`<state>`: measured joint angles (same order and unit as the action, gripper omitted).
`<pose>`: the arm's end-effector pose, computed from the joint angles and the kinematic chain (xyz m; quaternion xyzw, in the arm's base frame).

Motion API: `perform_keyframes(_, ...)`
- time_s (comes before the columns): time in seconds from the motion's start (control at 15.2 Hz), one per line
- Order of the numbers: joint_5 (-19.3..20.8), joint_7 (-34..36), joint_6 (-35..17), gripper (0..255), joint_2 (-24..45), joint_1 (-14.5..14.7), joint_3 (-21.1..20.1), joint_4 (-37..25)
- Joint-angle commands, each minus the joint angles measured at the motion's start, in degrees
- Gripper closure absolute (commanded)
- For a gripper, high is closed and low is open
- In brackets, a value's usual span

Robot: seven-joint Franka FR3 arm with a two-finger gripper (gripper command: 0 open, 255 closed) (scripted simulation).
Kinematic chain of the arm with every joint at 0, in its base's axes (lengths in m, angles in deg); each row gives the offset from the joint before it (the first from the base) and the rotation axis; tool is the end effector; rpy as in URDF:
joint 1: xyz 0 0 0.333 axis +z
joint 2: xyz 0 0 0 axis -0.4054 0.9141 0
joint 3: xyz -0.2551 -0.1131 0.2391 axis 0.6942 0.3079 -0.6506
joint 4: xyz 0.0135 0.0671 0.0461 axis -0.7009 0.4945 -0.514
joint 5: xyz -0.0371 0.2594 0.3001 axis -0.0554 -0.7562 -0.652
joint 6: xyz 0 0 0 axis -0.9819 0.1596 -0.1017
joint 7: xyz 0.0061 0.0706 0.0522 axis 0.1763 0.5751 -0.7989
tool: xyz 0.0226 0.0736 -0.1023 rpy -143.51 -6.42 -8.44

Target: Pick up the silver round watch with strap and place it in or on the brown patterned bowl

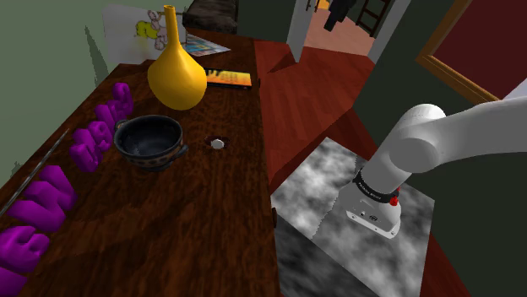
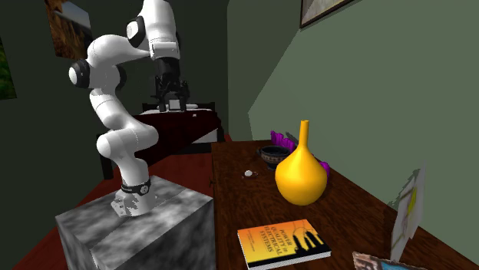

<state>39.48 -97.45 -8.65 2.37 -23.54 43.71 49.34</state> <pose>0.2756 -0.0161 0.6608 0.9927 0.0683 0.0910 0.0394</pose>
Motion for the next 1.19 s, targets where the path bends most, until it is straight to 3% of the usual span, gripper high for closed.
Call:
perform_keyframes(0.0, 0.0, 0.0, 0.0, 0, 0.0, 0.0, 0.0, 0.0)
perform_keyframes(0.59, -3.3, 4.2, -11.0, 0, 7.8, 4.1, -6.9, 4.8)
perform_keyframes(1.12, -4.8, 8.1, -20.7, 0, 18.2, 7.2, -13.2, 5.5)
